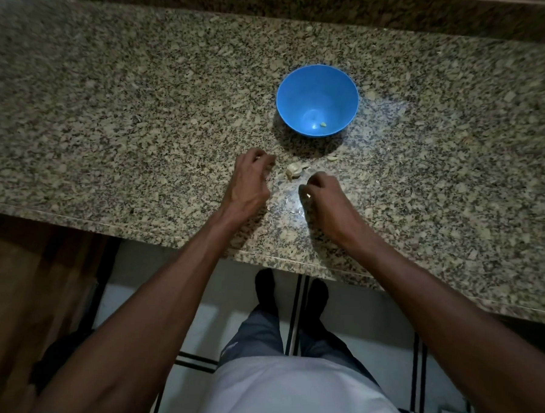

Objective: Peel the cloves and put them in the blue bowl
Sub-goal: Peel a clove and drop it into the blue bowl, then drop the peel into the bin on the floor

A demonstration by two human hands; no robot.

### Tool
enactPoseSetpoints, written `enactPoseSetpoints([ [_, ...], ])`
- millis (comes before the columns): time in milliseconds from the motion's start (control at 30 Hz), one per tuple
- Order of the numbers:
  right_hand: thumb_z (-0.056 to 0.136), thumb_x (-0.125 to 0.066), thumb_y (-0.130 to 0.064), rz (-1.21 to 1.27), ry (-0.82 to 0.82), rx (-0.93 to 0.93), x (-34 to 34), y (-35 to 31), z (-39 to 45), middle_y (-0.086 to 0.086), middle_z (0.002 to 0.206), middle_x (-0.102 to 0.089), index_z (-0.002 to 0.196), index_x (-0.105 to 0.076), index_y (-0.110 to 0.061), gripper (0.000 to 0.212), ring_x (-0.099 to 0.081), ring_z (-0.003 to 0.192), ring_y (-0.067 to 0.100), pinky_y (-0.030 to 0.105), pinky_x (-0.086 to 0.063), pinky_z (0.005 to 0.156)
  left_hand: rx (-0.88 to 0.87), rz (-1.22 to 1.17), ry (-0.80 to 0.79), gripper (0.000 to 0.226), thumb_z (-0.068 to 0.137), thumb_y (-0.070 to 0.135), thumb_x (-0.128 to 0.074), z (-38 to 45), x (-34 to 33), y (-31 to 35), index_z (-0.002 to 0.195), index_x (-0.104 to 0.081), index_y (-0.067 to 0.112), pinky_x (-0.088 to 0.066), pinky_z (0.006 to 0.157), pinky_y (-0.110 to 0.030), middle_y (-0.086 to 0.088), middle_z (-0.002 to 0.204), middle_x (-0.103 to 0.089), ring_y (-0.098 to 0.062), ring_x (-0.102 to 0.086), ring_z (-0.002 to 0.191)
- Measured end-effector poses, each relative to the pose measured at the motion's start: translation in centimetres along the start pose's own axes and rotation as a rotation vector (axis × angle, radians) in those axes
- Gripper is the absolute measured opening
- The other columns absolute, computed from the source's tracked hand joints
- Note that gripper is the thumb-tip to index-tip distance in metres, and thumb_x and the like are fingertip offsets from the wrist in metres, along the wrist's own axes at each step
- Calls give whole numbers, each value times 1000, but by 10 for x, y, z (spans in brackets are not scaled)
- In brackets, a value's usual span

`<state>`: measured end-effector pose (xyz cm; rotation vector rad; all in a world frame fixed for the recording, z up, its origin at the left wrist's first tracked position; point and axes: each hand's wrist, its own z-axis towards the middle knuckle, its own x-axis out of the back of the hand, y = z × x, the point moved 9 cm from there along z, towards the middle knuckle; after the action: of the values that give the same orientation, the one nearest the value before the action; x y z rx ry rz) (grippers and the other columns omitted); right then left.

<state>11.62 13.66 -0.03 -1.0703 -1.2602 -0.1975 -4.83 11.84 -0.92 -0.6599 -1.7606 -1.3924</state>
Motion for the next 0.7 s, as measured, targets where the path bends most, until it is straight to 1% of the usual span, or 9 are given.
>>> enactPoseSetpoints([
  [100,102,-60,-10,-1,-3,60,-5,-10,-16,7,114,-58,112,-69,-3,15,-56,94,19,32,-56,76,-87,93,-86,49,96,-6,-57,1,-12,4,141,-58,15,-44,114,-40,-6,142,-48,-22,-40,130],
  [167,101,-62,-7,89,75,-35,6,7,-16,6,115,-60,122,-70,-4,22,-57,93,15,31,-59,77,-148,88,-122,43,97,-4,-58,-18,-18,6,137,-61,12,-49,107,-42,-7,137,-52,-22,-44,124],
  [233,98,-66,0,68,156,-145,16,24,-17,12,115,-61,123,-71,0,25,-60,97,22,39,-60,81,-205,29,-143,35,97,-3,-58,-41,-21,6,129,-66,8,-51,102,-41,-8,127,-56,-19,-48,117],
  [300,97,-61,5,41,145,-202,9,26,-24,16,113,-57,114,-70,4,19,-57,97,28,44,-58,78,-247,-45,-137,34,96,-7,-57,-58,-21,7,126,-68,4,-54,100,-41,-8,121,-59,-20,-54,114],
  [400,105,-54,-6,145,59,-182,-18,-3,-32,14,118,-52,116,-63,2,17,-55,98,31,41,-54,81,-138,-152,-63,41,94,-13,-53,-60,-12,-2,132,-64,2,-52,104,-31,-7,126,-56,-15,-54,114],
  [500,104,-52,0,151,59,-176,-27,-15,-33,10,118,-52,129,-62,4,28,-57,96,20,22,-54,80,-42,-114,-45,53,92,-5,-61,-56,-3,-17,143,-55,9,-38,104,-25,-6,135,-49,-13,-39,123],
  [600,98,-58,3,171,68,-249,-15,0,-39,10,115,-51,120,-65,3,23,-60,93,23,33,-60,78,-55,-27,-183,67,87,3,-73,-59,-12,-24,148,-48,13,-37,104,-29,-7,135,-46,-16,-36,124],
  [667,94,-70,-4,136,46,-301,-16,6,-43,11,118,-50,113,-67,-3,19,-60,97,25,39,-62,85,-112,7,-213,66,85,-1,-74,-60,-19,-17,146,-51,11,-46,105,-35,-8,134,-47,-21,-40,123],
  [700,93,-72,-6,122,28,-317,-21,5,-44,11,120,-50,114,-67,-5,22,-59,101,26,36,-59,89,-146,10,-217,64,86,-2,-74,-60,-22,-12,145,-52,10,-48,105,-37,-9,134,-47,-24,-42,123],
])
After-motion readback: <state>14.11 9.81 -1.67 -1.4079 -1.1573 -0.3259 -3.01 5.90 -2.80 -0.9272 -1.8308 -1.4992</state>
